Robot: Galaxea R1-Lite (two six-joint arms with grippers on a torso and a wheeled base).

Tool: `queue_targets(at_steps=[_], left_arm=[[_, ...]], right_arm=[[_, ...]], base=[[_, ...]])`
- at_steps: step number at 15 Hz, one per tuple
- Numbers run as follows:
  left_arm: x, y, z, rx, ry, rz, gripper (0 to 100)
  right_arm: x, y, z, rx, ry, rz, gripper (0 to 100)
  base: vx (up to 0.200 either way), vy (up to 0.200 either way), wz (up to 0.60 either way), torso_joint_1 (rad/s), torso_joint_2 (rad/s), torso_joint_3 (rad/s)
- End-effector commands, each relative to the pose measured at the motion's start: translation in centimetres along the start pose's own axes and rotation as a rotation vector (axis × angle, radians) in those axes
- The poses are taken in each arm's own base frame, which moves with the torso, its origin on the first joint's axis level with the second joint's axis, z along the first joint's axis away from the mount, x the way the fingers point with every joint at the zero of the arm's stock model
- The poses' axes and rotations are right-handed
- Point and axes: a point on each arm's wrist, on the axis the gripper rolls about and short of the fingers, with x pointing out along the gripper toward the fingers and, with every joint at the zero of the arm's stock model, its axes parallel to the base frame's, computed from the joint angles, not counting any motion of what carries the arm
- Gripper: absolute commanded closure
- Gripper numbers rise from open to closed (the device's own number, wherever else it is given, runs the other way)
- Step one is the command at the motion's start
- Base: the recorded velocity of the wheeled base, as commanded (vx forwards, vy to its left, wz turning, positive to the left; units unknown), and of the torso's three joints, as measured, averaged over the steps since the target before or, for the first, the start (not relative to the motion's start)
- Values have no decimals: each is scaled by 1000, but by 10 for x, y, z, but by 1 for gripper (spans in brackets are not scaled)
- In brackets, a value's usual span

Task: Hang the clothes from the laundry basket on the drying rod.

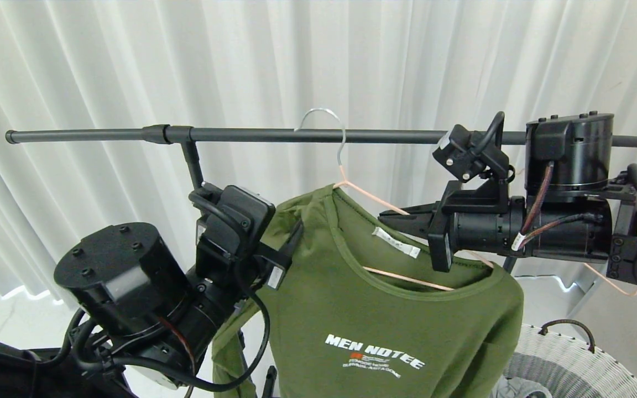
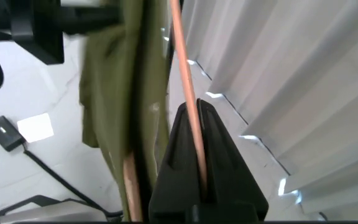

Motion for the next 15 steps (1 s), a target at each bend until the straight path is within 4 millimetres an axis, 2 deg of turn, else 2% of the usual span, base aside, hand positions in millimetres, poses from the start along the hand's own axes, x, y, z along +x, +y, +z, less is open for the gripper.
queue_targets(at_steps=[1, 5, 8, 15], left_arm=[[1, 2, 0, -6, -4, 12, 0], [-1, 10, -9, -3, 16, 43, 0], [-7, 17, -27, 13, 77, 61, 0], [-4, 44, -94, 36, 247, -20, 0]], right_arm=[[-4, 2, 1, 5, -5, -2, 100], [-7, 1, 1, 22, -32, -16, 100], [-11, 0, 2, 27, -52, -26, 100], [-42, 13, 5, -16, -152, 51, 100]], base=[[0, 0, 0, 0, 0, 0], [0, 0, 0, 0, 0, 0], [0, 0, 0, 0, 0, 0], [0, 0, 0, 0, 0, 0]])
